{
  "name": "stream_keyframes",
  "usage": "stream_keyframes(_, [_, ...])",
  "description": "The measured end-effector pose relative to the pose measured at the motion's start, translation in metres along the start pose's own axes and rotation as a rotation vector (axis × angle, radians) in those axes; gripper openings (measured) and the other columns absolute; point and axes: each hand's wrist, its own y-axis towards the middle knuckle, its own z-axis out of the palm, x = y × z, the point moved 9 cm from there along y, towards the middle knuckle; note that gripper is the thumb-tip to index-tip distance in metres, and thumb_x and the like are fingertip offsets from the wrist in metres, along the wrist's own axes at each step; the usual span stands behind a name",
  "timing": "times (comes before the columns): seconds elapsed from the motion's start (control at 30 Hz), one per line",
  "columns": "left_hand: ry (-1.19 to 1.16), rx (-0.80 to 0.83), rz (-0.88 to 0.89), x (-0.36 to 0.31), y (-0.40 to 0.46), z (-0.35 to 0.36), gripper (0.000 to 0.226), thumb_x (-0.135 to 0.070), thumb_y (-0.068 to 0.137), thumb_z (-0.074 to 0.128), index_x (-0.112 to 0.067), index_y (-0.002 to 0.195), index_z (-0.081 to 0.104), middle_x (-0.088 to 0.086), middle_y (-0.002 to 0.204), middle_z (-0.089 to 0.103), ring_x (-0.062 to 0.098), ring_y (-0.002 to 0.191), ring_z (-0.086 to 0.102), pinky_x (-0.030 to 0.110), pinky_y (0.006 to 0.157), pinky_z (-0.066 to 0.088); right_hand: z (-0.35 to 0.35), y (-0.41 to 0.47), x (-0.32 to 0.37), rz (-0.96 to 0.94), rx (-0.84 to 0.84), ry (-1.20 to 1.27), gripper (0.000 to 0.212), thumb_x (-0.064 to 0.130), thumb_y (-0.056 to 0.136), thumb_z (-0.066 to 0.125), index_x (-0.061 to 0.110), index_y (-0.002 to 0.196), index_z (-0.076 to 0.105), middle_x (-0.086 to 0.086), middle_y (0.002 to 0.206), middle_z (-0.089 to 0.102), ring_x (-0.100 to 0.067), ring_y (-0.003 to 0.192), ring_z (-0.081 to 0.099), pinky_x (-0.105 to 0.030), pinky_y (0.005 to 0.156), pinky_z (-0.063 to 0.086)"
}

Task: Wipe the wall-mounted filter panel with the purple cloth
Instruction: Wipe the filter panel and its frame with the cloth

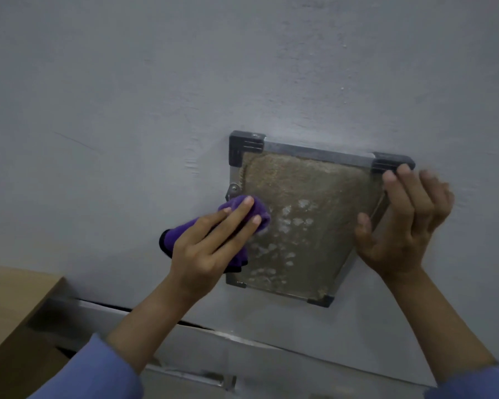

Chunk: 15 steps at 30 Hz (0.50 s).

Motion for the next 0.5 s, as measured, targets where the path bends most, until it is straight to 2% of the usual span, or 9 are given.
stream_keyframes(0.1, [-0.021, 0.046, 0.039, 0.003, 0.002, 0.013, 0.043, 0.003, 0.082, 0.072, -0.001, 0.123, 0.060, 0.014, 0.129, 0.057, 0.026, 0.113, 0.060, 0.034, 0.094, 0.050, 0.011, 0.008, -0.009, -0.011, 0.074, 0.014, 0.060, 0.032, 0.087, 0.045, 0.006, 0.140, 0.034, -0.017, 0.138, 0.035, -0.018, 0.145, 0.016, -0.042, 0.117, 0.007])
stream_keyframes(0.17, [-0.016, 0.057, 0.039, 0.006, -0.003, 0.021, 0.042, 0.003, 0.080, 0.074, -0.002, 0.120, 0.062, 0.011, 0.127, 0.060, 0.025, 0.110, 0.062, 0.040, 0.090, 0.052, 0.018, 0.009, -0.011, -0.002, 0.084, 0.015, 0.060, 0.032, 0.088, 0.042, 0.004, 0.140, 0.033, -0.018, 0.138, 0.034, -0.017, 0.146, 0.013, -0.040, 0.118, 0.004])
stream_keyframes(0.27, [0.007, 0.014, 0.007, 0.010, -0.008, 0.026, 0.042, 0.000, 0.082, 0.073, -0.007, 0.122, 0.063, 0.005, 0.128, 0.058, 0.022, 0.108, 0.060, 0.043, 0.094, 0.049, 0.023, 0.007, -0.012, -0.011, 0.059, 0.025, 0.057, 0.032, 0.091, 0.035, 0.004, 0.141, 0.034, -0.020, 0.138, 0.035, -0.018, 0.145, 0.017, -0.041, 0.118, 0.007])
stream_keyframes(0.33, [-0.017, 0.018, 0.031, 0.006, -0.010, 0.029, 0.042, 0.001, 0.080, 0.074, -0.003, 0.120, 0.063, 0.007, 0.129, 0.058, 0.020, 0.111, 0.060, 0.038, 0.093, 0.049, 0.023, 0.005, -0.013, -0.025, 0.051, 0.028, 0.057, 0.031, 0.091, 0.034, 0.004, 0.141, 0.034, -0.019, 0.138, 0.035, -0.020, 0.144, 0.020, -0.043, 0.117, 0.012])
stream_keyframes(0.4, [-0.053, 0.068, 0.072, 0.003, -0.014, 0.032, 0.042, 0.002, 0.077, 0.076, 0.002, 0.117, 0.064, 0.010, 0.128, 0.059, 0.019, 0.115, 0.060, 0.033, 0.092, 0.049, 0.021, 0.004, -0.014, -0.028, 0.039, 0.028, 0.057, 0.029, 0.090, 0.035, 0.005, 0.142, 0.034, -0.019, 0.138, 0.035, -0.021, 0.144, 0.021, -0.045, 0.116, 0.014])
stream_keyframes(0.5, [-0.077, 0.203, 0.135, 0.000, -0.023, 0.031, 0.044, 0.001, 0.078, 0.075, 0.002, 0.119, 0.062, 0.010, 0.129, 0.058, 0.022, 0.109, 0.064, 0.031, 0.090, 0.050, 0.019, 0.006, -0.011, -0.033, 0.030, 0.021, 0.057, 0.026, 0.088, 0.036, 0.003, 0.139, 0.036, -0.019, 0.137, 0.036, -0.020, 0.143, 0.022, -0.044, 0.116, 0.016])
